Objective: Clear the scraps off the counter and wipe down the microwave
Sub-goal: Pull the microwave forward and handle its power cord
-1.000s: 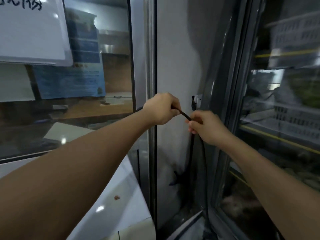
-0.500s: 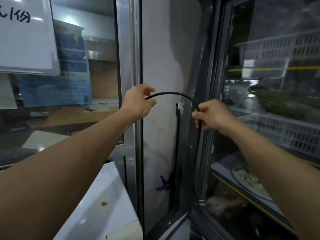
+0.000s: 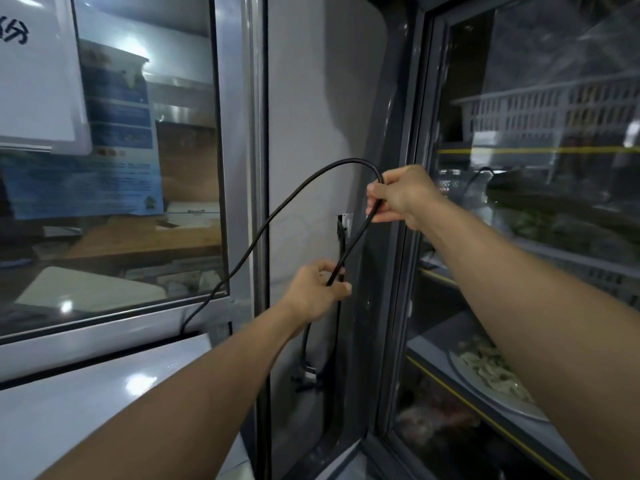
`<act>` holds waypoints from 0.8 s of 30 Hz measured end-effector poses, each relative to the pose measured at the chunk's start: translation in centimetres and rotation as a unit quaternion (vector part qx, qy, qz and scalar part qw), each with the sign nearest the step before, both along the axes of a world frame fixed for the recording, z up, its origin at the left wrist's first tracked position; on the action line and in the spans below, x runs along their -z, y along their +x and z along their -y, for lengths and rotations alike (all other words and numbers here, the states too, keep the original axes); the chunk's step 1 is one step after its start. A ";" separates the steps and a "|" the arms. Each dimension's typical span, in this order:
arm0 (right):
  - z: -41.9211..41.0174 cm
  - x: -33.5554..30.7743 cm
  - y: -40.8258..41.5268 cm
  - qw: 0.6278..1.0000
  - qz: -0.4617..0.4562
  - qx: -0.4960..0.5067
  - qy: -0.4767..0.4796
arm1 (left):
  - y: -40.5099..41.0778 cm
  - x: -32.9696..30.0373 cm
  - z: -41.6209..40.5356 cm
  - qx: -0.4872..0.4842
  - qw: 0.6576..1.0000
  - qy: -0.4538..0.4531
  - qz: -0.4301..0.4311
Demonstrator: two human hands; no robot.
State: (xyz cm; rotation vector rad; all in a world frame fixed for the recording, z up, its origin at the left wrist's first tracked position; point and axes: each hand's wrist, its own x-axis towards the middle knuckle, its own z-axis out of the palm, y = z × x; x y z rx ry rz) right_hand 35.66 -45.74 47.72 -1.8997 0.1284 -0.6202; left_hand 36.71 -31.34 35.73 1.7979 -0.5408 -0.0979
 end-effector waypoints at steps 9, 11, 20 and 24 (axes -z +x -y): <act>2.1 2.1 1.7 0.997 0.050 -0.002 0.050 | 3.8 0.6 -3.9 -0.211 0.974 -0.001 0.081; 2.4 2.6 1.8 0.996 0.061 -0.008 0.058 | 4.8 0.0 -5.0 -0.246 0.961 0.018 0.123; 2.8 3.3 1.2 0.994 0.104 -0.018 0.035 | 8.5 -2.3 -6.9 -0.202 0.959 0.136 0.143; 3.0 3.8 0.9 0.994 0.100 -0.014 0.040 | 9.3 -2.4 -6.7 -0.184 0.965 0.115 0.148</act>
